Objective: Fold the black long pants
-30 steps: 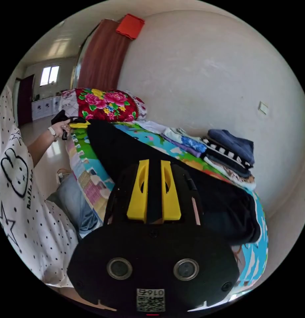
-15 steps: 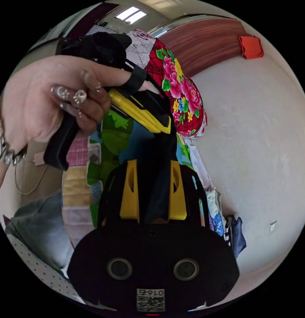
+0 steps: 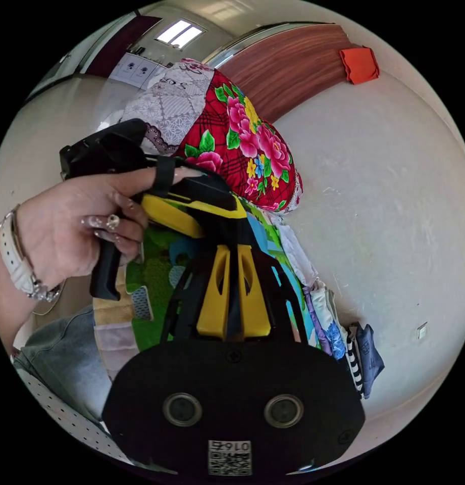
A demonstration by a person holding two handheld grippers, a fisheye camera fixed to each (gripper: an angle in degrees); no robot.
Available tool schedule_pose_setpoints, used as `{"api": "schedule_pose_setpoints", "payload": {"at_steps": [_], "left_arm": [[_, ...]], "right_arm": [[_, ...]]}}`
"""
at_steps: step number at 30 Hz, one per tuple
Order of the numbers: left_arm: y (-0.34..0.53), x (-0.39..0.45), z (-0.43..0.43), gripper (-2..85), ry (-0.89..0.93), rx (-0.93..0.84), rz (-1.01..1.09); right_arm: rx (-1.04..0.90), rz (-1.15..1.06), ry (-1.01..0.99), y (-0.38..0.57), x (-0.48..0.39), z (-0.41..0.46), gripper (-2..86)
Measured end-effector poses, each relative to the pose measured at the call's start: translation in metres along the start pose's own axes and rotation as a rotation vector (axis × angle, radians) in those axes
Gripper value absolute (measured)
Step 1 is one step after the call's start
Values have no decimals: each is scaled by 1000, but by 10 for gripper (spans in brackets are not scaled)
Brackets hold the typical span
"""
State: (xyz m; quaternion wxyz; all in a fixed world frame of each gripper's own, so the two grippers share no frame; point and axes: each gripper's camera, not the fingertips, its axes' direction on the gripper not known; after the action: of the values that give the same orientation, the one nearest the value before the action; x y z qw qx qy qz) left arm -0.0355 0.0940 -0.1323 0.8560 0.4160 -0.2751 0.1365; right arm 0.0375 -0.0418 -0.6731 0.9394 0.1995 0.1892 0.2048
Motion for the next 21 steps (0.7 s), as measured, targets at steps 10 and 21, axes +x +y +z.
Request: {"api": "schedule_pose_setpoints", "payload": {"at_steps": [10, 21], "left_arm": [[15, 124, 2, 80, 45, 57, 287], [54, 342, 95, 76, 43, -82, 610]], "right_arm": [[70, 92, -148, 69, 4, 3, 7], [221, 435, -421, 219, 73, 11, 9]]}}
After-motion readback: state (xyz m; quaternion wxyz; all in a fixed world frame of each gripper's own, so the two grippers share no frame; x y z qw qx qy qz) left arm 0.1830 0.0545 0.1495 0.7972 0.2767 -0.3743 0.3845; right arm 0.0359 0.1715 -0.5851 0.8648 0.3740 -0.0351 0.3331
